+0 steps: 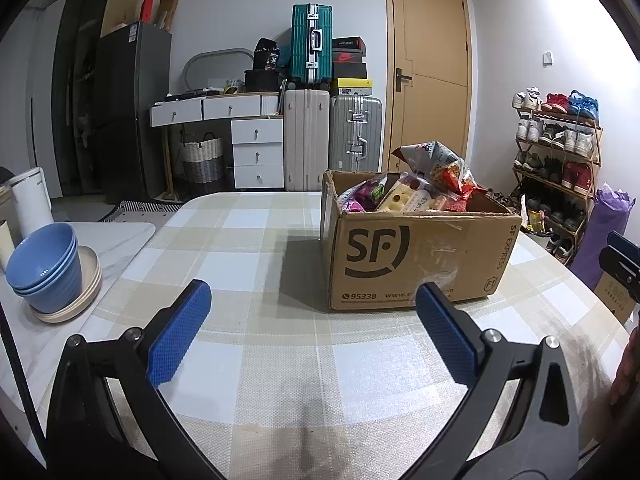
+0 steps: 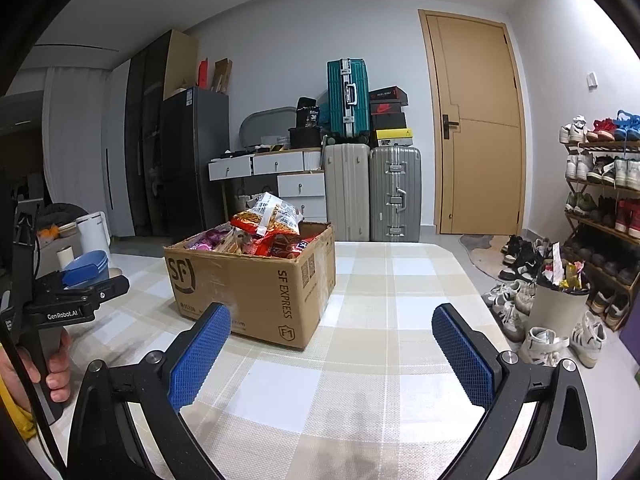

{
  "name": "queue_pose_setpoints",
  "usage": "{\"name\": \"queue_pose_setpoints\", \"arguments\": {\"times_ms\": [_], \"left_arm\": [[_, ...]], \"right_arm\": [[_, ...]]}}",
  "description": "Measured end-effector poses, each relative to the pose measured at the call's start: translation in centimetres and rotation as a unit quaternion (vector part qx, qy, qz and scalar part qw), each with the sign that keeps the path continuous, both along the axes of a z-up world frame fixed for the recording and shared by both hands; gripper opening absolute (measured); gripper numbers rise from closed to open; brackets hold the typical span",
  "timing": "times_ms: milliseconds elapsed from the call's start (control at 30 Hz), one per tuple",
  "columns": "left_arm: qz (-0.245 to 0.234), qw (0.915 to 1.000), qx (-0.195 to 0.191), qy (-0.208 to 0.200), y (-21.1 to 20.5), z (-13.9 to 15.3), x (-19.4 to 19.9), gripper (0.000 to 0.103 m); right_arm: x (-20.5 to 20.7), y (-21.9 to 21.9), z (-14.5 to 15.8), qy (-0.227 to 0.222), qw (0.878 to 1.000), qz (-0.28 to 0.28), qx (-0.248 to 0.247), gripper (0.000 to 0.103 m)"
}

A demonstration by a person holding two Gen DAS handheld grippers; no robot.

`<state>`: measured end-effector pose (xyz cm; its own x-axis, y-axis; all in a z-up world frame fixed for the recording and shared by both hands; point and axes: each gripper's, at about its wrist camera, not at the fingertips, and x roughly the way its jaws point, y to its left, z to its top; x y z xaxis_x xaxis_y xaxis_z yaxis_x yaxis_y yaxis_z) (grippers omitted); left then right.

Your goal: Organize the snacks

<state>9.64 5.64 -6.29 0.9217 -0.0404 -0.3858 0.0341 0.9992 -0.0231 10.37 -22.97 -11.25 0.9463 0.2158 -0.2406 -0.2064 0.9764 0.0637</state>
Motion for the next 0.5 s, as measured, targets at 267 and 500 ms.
{"name": "queue_pose_setpoints", "arguments": {"times_ms": [267,500], "left_arm": [[0.005,1.0,0.003,-0.004,0.02,0.07,-0.2,0.102],[0.006,1.0,0.002,-0.003,0.15,0.09,-0.27,0.102]], "right_arm": [[0.13,-0.44,-0.08,0.004,1.0,-0.004,0.013,0.103],[0.12,-0.82,-0.11,0.006,1.0,-0.004,0.021,0.103]]}}
